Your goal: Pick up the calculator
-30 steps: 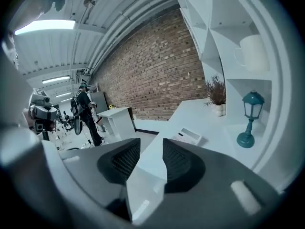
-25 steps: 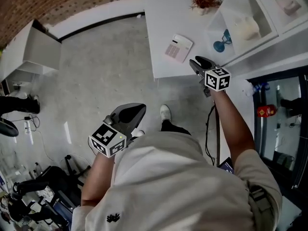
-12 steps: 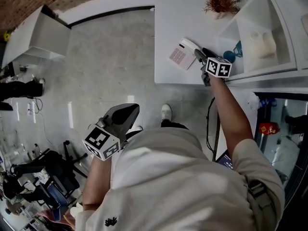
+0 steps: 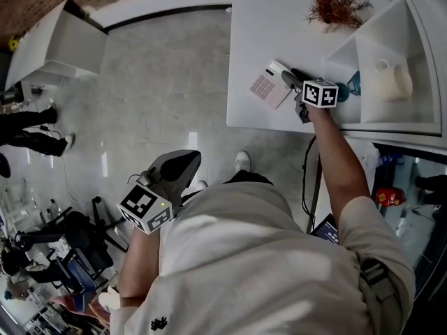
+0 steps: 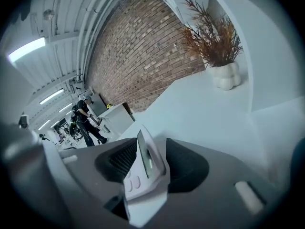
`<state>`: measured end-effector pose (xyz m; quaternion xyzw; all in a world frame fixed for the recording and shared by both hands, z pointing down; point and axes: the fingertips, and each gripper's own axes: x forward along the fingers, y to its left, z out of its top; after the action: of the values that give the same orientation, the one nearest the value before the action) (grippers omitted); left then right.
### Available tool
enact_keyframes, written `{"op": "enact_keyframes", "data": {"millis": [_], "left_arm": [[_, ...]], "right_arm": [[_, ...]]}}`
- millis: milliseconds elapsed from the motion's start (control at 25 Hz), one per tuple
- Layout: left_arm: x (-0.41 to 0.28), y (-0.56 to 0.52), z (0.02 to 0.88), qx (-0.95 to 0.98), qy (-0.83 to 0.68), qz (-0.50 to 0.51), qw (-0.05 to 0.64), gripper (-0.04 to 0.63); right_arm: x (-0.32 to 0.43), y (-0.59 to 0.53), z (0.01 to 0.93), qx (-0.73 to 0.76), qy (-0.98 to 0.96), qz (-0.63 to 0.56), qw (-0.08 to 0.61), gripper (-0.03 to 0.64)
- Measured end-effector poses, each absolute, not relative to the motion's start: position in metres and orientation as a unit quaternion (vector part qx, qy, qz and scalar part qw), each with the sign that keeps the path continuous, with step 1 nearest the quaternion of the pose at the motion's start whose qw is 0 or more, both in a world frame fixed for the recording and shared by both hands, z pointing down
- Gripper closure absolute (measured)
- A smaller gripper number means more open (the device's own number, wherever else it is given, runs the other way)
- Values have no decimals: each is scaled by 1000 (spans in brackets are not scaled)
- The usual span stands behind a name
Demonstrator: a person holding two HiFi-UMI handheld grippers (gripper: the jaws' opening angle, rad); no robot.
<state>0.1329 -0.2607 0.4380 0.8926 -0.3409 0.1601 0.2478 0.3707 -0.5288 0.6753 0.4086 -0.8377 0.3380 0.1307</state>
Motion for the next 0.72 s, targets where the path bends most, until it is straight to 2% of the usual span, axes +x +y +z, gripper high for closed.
{"op": "enact_keyframes", "data": {"millis": [160,240,280,360,720], "left_arm": [[127,-271,439,890,-350,160,246,589],[125,-273,439,888,-353,159,246,589],[124,-274,440,887,-356,159,247,589],[123,-277,443,885,-361,159,247,589],[110,-273,441,881,-372,152,249,589]], "right_arm": [[355,-537,676,368,-850,354,132,446],[349,-535,682,351,-851,359,152,461],[347,-535,685,347,-851,359,164,495],[345,-536,684,341,-852,358,173,499],[338,-528,666,329,-852,393,108,542]]}}
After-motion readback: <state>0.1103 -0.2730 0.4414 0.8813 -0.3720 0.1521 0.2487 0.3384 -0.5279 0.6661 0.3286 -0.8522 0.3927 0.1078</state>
